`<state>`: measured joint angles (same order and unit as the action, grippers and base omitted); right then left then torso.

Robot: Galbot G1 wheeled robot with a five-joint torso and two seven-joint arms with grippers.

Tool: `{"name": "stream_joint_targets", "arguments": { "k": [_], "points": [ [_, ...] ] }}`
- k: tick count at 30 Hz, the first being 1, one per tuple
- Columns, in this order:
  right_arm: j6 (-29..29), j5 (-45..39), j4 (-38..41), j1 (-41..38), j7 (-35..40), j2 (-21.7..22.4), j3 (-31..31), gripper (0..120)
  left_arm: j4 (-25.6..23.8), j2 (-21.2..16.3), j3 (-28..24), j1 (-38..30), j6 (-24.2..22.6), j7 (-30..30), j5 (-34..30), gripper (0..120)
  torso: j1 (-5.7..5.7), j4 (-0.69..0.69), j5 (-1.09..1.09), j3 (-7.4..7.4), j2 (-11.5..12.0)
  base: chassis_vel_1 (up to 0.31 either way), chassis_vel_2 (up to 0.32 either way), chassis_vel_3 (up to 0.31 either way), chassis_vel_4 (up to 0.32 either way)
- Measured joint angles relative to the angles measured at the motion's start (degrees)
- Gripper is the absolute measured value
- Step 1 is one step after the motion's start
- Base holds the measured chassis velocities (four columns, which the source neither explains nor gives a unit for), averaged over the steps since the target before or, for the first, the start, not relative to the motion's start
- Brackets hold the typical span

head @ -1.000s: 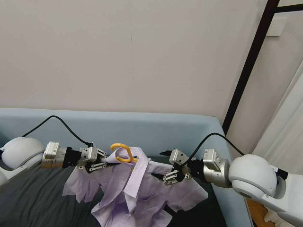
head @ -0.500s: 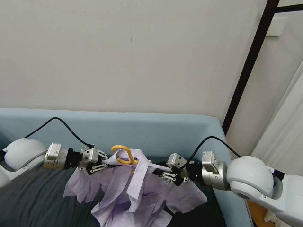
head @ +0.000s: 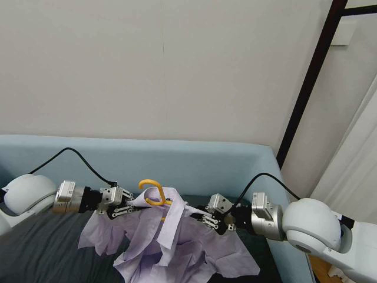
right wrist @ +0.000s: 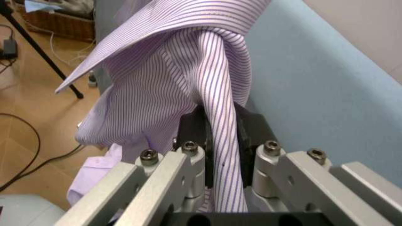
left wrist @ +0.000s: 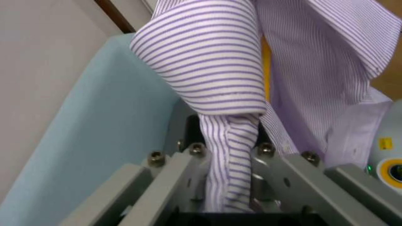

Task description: Pick up the clothes from the sofa and hang them on the clothes hanger.

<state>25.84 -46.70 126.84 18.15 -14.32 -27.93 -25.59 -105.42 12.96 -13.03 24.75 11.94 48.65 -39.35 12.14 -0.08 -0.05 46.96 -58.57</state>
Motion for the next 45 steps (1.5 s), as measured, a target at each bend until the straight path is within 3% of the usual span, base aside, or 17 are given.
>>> {"name": "stream_joint_targets", "arguments": {
  "k": [4,11,16,25,30,36,40,44,45],
  "points": [
    [-0.94,-0.08,-0.11,2.45,0.19,0.02,2.35,8,-0.73,-0.53,0.17,-0.37,1.23,-2.21,0.03,27,0.0,-0.01,0.0,0.0,0.0,0.0,0.0,0.0,0.0],
    [-1.67,-1.01,-0.56,4.41,0.83,0.13,4.46,8,-1.71,-1.79,1.61,0.07,1.82,-3.06,-0.15,47,0.0,0.0,0.01,0.0,0.0,0.0,0.0,0.0,0.0],
    [-3.57,-2.2,-1.4,6.28,2.66,0.35,6.63,8,-1.86,-2.9,4.07,1.16,3.33,-4.77,-0.55,71,0.0,0.0,0.01,0.0,0.0,0.0,0.0,0.0,0.0],
    [-3.6,-5.31,-1.68,7.89,5.19,0.24,9.92,8,-4.83,-5.12,7.57,2.48,3.65,-6.35,-2.87,98,0.0,-0.01,0.0,0.0,0.0,0.0,0.0,0.0,0.0],
    [-3.15,-7.21,-1.19,9.36,6.42,1.76,12.49,8,-6.21,-6.21,11.32,5.72,4.58,-6.47,-3.49,100,0.0,0.02,0.01,0.0,0.0,0.0,0.0,0.0,0.0],
    [-1.26,-12.21,-0.46,10.79,9.23,6.11,18.75,8,-5.74,-3.1,12.81,7.43,6.39,-9.15,-3.21,100,0.0,-0.04,-0.02,0.0,0.0,0.0,0.0,0.0,0.0],
    [0.24,-15.38,-1.46,9.45,10.55,7.27,21.2,8,-6.01,-1.62,15.68,10.18,7.33,-12.81,-3.89,100,0.0,-0.02,0.02,0.0,0.0,0.0,0.0,0.0,0.0],
    [1.4,-18.78,-3.71,7.75,11.54,8.63,23.43,8,-7.51,0.16,18.63,12.15,7.46,-24.1,-6.57,100,0.0,0.01,0.02,0.0,0.0,0.0,0.0,0.0,0.0],
    [1.4,-18.78,-3.71,7.75,11.54,8.63,23.43,8,-7.51,0.16,18.63,12.15,7.46,-24.1,-6.57,100,0.0,0.01,0.02,0.0,0.0,0.0,0.0,0.0,0.0]
  ]
}}
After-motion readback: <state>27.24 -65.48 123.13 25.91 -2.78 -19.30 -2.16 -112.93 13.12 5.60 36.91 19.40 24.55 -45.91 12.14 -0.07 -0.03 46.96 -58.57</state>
